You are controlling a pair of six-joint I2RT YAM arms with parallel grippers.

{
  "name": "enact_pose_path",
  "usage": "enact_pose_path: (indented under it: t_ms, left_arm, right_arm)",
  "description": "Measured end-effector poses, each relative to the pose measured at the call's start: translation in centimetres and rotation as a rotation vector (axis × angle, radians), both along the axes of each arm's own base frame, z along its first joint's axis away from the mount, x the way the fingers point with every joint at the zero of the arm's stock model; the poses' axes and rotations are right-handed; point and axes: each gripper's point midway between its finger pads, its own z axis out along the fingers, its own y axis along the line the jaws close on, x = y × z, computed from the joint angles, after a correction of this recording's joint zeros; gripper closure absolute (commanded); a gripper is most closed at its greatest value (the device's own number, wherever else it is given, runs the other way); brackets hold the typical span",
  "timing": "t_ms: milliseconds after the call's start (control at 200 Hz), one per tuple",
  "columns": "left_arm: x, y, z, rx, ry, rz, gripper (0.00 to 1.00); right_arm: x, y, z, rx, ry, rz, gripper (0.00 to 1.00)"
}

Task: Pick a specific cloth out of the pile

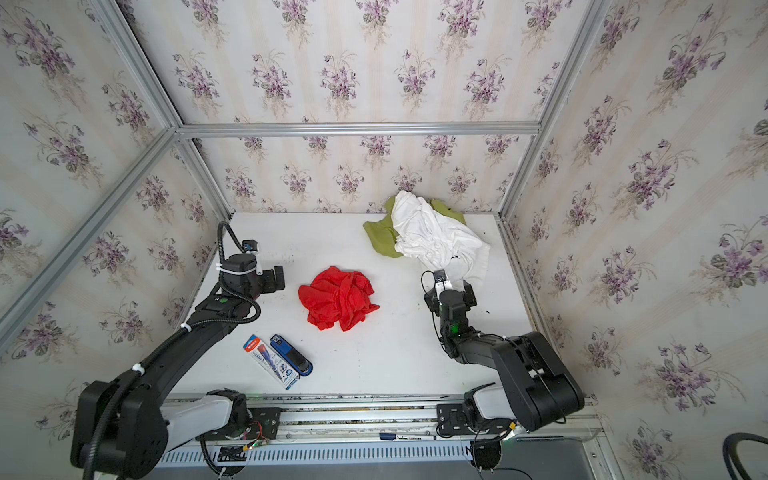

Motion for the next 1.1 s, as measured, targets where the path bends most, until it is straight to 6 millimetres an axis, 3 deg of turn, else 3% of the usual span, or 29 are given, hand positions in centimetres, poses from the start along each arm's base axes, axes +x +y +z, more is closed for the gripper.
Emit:
enact_pose_path:
  t_ms: [130,305,395,590,834,914,1099]
  left_arm:
    - [0.9,2.5,-2.3,-0.018,0.019,0.062,0.01]
    - [0.7,3.7,-4.6,-0.065,-0.013,0.069,0.01]
    - [0.3,4.0,-5.2,-0.083,-0.054,0.058,0.01]
    - [0.6,1.6,-4.7,-0.124,-0.165,-0.117,0.01]
    - [1.6,0.1,-3.2,-0.128,-0.229,-0.221,0.01]
    - [1.7,-0.1,-3.1,-0.127,-0.233,-0.234,0.01]
    - [1.1,-0.6,-3.1,-0.117,-0.251,-0.25,0.01]
  right_arm:
    - [1.0,-0.6,1.8,0.049,-0.081,-0.016,0.02]
    - [1.6,-0.7,0.4,0.085,-0.078,-0.014,0.02]
    - [1.9,-1.9,1.0,0.13,-0.114,-0.046,0.03]
    - [1.5,-2.3,-1.1,0.179,-0.092,-0.041,0.02]
    - [3.5,-2.3,0.6,0.232,-0.116,-0.018,0.0]
    - [4.2,-3.3,1.1,0.266,-0.115,-0.033,0.0]
    - [4.2,-2.9,0.0,0.309,-0.055,-0.004,0.0]
